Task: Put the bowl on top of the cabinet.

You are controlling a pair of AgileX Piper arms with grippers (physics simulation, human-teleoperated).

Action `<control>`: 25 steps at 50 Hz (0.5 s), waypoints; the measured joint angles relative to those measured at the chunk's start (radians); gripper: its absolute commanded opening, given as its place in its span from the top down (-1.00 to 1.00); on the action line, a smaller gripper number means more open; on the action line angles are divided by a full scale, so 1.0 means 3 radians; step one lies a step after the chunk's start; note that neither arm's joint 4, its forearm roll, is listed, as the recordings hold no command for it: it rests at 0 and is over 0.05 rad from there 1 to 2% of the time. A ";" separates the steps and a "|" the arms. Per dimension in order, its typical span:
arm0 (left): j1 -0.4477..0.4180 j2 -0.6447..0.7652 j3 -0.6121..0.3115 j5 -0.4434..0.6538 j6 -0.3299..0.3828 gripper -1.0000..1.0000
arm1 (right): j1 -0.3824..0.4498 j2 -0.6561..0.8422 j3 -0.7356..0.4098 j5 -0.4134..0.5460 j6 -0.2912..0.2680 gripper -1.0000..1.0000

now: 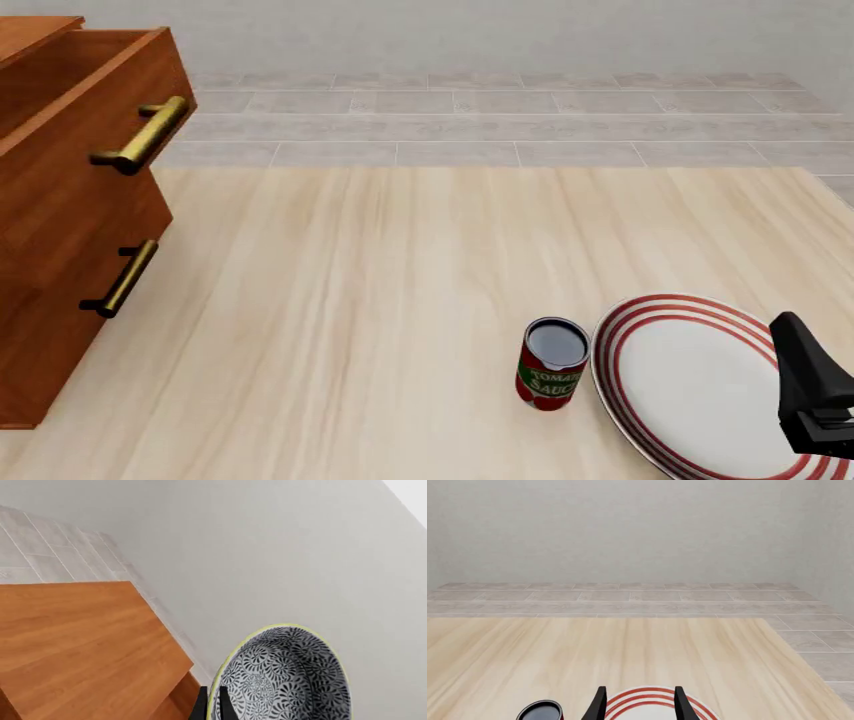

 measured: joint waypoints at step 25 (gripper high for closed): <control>0.0235 0.0253 -0.0047 0.0051 -0.0110 1.00 | 0.0000 0.0000 0.0000 0.0000 0.0000 -1.00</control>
